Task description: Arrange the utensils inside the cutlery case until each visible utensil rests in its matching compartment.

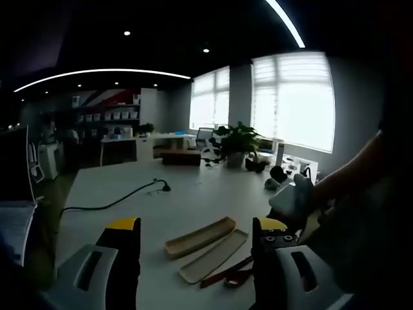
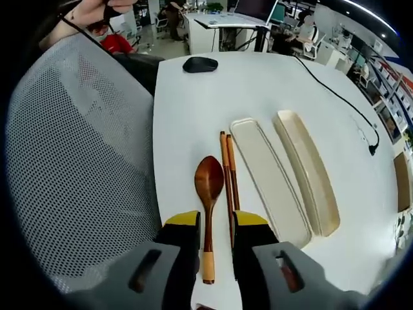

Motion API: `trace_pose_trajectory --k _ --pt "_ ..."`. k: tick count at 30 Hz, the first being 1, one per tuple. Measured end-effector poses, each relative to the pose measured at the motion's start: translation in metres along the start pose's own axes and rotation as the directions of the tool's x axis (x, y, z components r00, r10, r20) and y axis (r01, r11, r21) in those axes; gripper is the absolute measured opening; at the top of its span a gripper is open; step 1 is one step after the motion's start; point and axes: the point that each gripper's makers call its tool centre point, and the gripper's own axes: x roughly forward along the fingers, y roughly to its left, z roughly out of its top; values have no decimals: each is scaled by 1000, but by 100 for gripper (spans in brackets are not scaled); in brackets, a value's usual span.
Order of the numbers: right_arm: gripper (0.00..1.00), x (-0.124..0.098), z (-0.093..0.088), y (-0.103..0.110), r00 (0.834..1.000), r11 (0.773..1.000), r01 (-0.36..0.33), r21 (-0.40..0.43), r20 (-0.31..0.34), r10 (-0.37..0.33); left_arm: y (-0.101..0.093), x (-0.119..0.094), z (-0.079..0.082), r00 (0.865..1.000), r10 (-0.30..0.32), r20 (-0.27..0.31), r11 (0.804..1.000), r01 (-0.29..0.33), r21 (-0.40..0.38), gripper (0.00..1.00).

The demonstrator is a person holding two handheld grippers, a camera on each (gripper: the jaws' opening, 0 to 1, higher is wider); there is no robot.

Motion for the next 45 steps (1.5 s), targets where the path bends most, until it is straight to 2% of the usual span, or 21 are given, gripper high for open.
trace_pose_trajectory --k 3,5,7,12,16,21,26,32,37,42,45 --pt "16 5 -1 -4 1000 1000 -5 -8 -17 5 -2 2 -1 1000 -11 -6 1000 11 3 72" --pt "15 10 0 1 999 997 -47 -59 -17 46 -4 3 -1 1000 -24 -10 1000 24 3 72" --pt "12 14 1 0 998 997 -56 -53 -20 55 -6 3 -2 999 -32 -13 999 32 8 72" --pt "12 23 0 -4 997 996 -69 -59 -46 66 -7 3 -3 999 -36 -18 999 36 14 72" --pt "11 27 3 2 993 991 -110 -74 -56 106 -6 4 -5 999 -34 -27 999 34 4 72" --pt "9 30 7 -3 993 991 -109 -81 -57 104 -9 6 -6 998 -50 -32 999 51 0 72" --pt "9 35 1 -4 989 987 -113 -113 -105 102 -9 6 -6 998 -52 -33 999 51 -4 72" --pt "8 41 -4 -5 986 985 -116 -128 -132 99 -10 6 -7 998 -57 -33 998 57 -11 72" --pt "8 41 -2 -7 987 988 -119 -98 -122 107 -11 6 -9 997 -64 -41 998 64 -8 72" --pt "8 45 -8 -10 982 983 -124 -133 -162 102 -10 7 -10 997 -64 -44 998 63 -17 72" --pt "7 46 -8 -12 981 985 -122 -121 -166 101 -11 8 -11 997 -66 -48 998 65 -16 72"
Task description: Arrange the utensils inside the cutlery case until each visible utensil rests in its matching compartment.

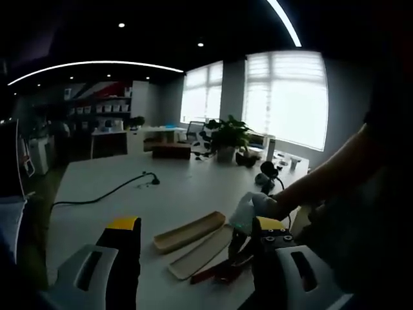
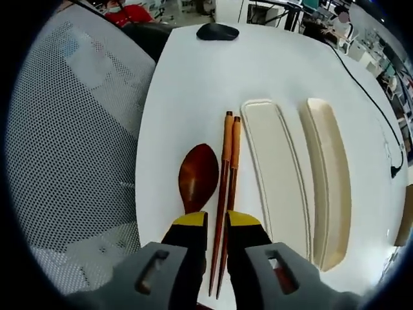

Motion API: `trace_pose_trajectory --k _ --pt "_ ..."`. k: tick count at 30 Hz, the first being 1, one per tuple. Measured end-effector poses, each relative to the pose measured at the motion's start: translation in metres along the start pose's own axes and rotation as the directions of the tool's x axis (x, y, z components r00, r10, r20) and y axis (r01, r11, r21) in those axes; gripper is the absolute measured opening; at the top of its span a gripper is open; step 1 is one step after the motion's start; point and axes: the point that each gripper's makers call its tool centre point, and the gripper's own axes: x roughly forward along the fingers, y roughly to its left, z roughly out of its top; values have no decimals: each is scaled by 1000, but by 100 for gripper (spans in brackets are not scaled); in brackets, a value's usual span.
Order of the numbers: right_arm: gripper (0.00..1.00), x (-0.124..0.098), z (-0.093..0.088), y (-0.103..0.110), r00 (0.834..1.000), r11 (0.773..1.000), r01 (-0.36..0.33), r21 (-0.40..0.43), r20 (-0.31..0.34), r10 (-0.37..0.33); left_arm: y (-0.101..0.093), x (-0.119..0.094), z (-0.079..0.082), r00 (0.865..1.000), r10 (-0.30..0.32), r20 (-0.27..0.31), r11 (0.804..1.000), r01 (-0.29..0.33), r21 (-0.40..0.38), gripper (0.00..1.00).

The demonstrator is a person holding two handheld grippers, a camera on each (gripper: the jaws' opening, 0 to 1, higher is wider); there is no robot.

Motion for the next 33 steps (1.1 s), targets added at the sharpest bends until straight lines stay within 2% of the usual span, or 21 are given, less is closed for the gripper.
trace_pose_trajectory --k 4,11,16,26,33 --pt "4 1 4 0 1000 1000 -3 5 15 3 0 1 -1 1000 -2 -6 1000 2 2 72" --pt "5 6 1 0 1000 1000 -7 -11 -9 7 0 1 -2 1000 0 -9 1000 0 0 72" --pt "6 9 4 -1 1000 999 1 -51 -30 -3 0 1 -3 1000 0 -12 1000 0 0 72" --pt "2 11 9 -7 998 997 0 -79 -59 -5 1 1 -2 1000 2 -12 1000 -2 0 72" --pt "2 12 9 -8 999 1000 -5 -29 -45 4 0 0 -1 1000 1 -8 1000 -1 13 71"
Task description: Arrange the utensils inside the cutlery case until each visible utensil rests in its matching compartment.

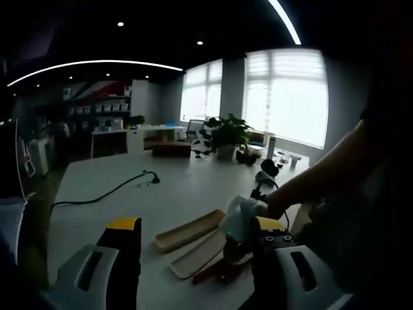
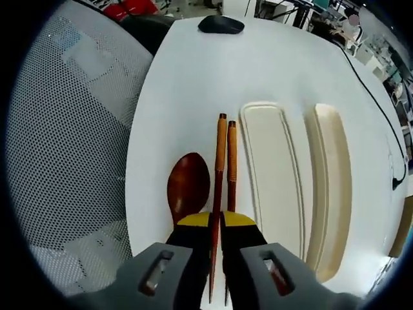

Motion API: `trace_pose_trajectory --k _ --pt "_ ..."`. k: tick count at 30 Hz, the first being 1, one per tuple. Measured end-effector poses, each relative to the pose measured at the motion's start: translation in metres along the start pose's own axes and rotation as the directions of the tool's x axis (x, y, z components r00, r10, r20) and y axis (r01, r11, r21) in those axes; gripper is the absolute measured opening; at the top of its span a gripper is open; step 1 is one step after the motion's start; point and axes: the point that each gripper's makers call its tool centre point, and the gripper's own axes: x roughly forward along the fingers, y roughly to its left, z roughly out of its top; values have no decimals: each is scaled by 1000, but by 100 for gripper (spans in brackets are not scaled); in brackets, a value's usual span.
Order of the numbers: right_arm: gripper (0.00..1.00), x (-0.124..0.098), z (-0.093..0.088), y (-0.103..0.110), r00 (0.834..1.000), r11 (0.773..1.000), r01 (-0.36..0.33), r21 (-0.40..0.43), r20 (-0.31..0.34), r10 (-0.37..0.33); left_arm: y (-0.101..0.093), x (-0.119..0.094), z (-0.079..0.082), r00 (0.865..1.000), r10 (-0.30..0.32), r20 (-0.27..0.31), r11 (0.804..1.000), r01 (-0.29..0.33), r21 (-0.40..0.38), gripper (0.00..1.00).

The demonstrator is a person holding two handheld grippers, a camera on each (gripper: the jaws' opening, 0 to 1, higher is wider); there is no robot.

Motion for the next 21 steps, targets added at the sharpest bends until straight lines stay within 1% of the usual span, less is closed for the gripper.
trace_pose_trajectory --k 2,5,9,14,18,21 --pt "1 0 0 0 1000 1000 0 25 -1 0 0 0 0 1000 -2 -1 1000 2 -3 71" --pt "1 0 0 0 1000 1000 6 20 6 -6 0 0 0 1000 0 -1 1000 0 -3 71" --pt "1 -1 1 0 1000 998 3 61 27 -4 0 0 0 1000 -1 -1 1000 1 -5 71" --pt "1 -3 -1 2 1000 999 -3 43 19 3 0 0 0 1000 -1 -3 1000 1 -4 71" --pt "0 -7 2 2 999 999 -5 54 35 3 1 0 0 1000 1 -3 1000 -1 -5 71" --pt "0 -8 3 2 999 999 -2 43 35 1 0 0 -1 1000 2 -5 1000 -2 -5 71"
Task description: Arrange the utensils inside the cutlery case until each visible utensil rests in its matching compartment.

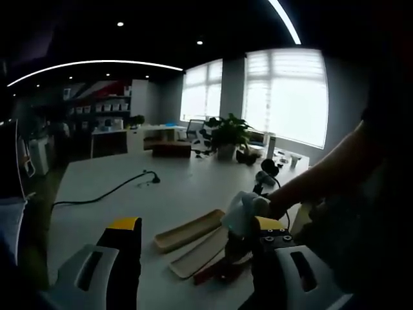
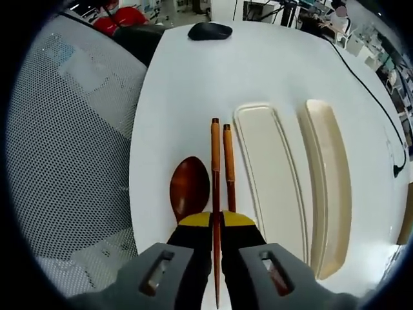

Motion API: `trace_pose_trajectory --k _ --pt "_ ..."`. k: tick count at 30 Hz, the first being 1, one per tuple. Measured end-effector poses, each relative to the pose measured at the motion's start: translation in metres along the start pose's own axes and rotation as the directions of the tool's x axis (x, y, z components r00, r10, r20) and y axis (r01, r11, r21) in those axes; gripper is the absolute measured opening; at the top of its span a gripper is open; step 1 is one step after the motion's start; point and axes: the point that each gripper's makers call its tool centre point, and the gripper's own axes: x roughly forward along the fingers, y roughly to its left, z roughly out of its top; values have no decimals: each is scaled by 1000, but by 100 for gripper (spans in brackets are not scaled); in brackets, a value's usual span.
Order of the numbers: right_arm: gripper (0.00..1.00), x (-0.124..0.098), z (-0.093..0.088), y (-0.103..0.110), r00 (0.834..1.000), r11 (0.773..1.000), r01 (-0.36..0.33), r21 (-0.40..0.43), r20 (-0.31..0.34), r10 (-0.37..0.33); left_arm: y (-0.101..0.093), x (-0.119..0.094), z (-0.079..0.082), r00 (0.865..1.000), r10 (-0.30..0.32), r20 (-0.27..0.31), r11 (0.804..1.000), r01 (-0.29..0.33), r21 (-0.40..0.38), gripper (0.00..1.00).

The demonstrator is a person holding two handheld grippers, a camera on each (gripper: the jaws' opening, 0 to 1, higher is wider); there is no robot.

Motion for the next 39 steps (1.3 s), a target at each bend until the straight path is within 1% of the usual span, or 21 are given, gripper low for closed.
trace_pose_trajectory --k 4,12,15,18,24,27,32,39 --pt "0 -2 2 0 1000 1000 0 -13 7 0 0 0 0 1000 1 0 1000 -1 0 71" --pt "0 -8 4 1 1000 1000 3 -9 21 -3 1 -1 1 1000 3 1 1000 -3 0 71" --pt "0 -10 4 3 999 1000 -9 -14 31 10 1 -1 1 1000 2 2 1000 -2 -1 71" --pt "0 -10 3 1 1000 1000 -3 -18 27 3 1 -1 1 1000 1 1 1000 -1 0 71" --pt "0 -14 4 -3 999 1000 7 -6 40 -7 1 0 0 1000 0 1 1000 0 0 71" --pt "0 -14 2 -3 999 1000 -5 12 47 4 0 0 0 1000 -1 0 1000 1 1 71" --pt "0 -17 2 -4 998 1000 1 26 66 -3 1 0 0 1000 0 0 1000 0 0 71" --pt "0 -21 3 -2 997 1000 -5 23 78 3 1 0 0 1000 -1 -3 1000 1 0 71"
